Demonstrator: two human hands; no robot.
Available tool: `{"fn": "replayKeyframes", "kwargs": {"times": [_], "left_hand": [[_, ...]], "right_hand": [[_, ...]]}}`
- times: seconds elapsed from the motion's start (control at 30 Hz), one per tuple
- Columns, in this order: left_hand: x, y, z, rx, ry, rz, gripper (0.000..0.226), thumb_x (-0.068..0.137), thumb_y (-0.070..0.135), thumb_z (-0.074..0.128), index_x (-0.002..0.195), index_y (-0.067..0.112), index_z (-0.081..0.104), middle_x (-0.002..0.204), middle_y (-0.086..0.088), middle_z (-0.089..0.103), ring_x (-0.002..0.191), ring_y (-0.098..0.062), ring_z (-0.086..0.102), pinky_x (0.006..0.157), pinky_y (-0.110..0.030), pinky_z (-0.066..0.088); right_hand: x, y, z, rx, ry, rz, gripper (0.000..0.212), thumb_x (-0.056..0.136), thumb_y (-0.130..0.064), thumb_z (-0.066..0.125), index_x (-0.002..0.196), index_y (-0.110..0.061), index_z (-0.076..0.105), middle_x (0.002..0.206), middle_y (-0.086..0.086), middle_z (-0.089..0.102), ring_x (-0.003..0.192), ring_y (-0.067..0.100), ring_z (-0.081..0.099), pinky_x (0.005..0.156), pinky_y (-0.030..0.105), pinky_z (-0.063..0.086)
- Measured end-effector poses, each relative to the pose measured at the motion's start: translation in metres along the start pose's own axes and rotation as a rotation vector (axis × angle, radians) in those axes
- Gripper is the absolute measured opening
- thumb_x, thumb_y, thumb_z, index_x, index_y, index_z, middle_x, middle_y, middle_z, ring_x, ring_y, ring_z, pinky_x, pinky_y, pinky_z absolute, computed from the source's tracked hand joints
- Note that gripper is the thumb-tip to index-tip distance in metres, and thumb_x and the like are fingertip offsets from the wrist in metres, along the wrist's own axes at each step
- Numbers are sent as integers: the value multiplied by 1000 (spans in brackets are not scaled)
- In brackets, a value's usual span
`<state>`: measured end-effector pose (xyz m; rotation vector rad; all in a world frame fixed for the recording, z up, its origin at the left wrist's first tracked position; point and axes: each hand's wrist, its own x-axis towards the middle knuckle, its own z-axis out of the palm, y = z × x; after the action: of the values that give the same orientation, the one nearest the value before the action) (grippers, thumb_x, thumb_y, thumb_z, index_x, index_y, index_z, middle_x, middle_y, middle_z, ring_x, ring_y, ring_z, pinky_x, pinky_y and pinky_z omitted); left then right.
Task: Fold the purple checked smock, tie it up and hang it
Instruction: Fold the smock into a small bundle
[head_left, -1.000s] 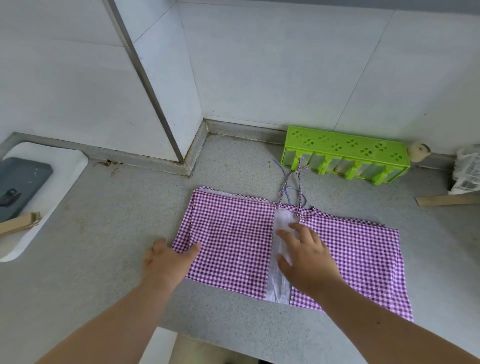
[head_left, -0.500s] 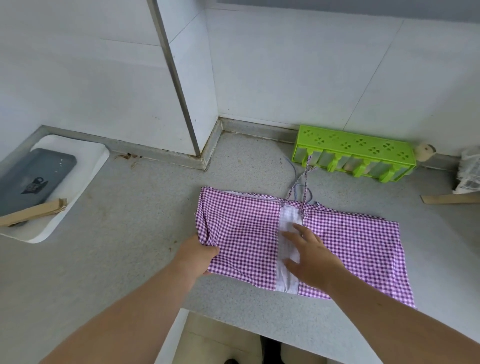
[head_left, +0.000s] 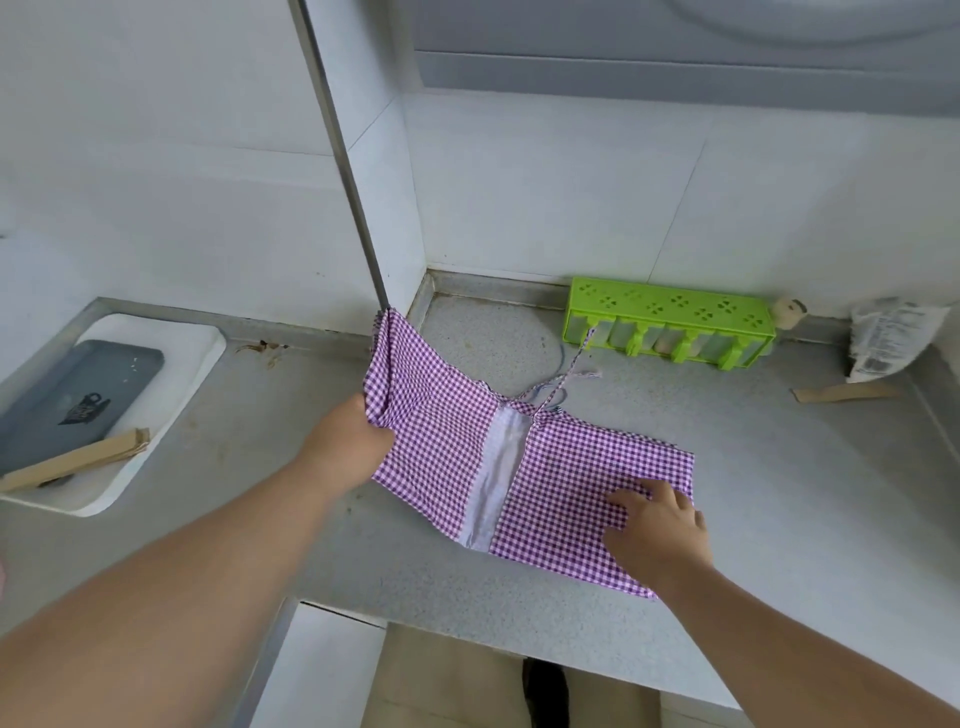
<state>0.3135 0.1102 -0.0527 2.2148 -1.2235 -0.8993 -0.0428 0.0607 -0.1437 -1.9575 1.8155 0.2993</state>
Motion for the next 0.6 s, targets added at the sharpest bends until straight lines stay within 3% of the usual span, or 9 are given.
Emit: {"fn": "replayKeyframes", "kwargs": {"times": [0.13, 0.3, 0.43, 0.5, 0.6], "left_hand": [[-3, 44, 11, 71, -103, 149, 42, 97, 28, 54, 139, 30, 57, 124, 6, 68, 107, -19, 66, 93, -43, 56], [-14, 89, 58, 238, -219, 349, 8, 89, 26, 57, 97, 28, 57, 90, 2, 67, 78, -18, 68, 74, -47, 61], [-30, 115, 104, 437, -270, 508, 15, 89, 29, 60, 90, 27, 46, 86, 7, 57, 80, -21, 61, 75, -43, 56], [-37, 124, 126, 535, -360, 580, 20, 92, 42, 63, 99, 29, 49, 91, 9, 60, 87, -22, 63, 77, -39, 54], [-42, 127, 148, 558, -665, 521, 53, 90, 70, 61, 135, 44, 50, 133, 16, 65, 114, -13, 66, 98, -38, 54]], "right_hand": [[-2, 4, -2, 129, -109, 24, 61, 95, -44, 55, 154, -46, 41, 168, -2, 20, 155, 33, 18, 122, 55, 33], [0, 14, -4, 194, -127, -6, 50, 104, -42, 46, 154, -37, 48, 167, -4, 28, 152, 27, 29, 123, 46, 30], [3, 21, -5, 340, -90, 26, 45, 111, -38, 33, 142, -21, 62, 153, 4, 52, 136, 26, 51, 116, 39, 38], [2, 32, -7, 504, -72, 107, 47, 111, -40, 32, 133, -18, 67, 143, 10, 61, 127, 29, 58, 107, 40, 44], [-2, 46, -14, 692, -36, 252, 62, 110, -50, 26, 133, -8, 65, 137, 21, 64, 125, 38, 59, 106, 42, 44]]}}
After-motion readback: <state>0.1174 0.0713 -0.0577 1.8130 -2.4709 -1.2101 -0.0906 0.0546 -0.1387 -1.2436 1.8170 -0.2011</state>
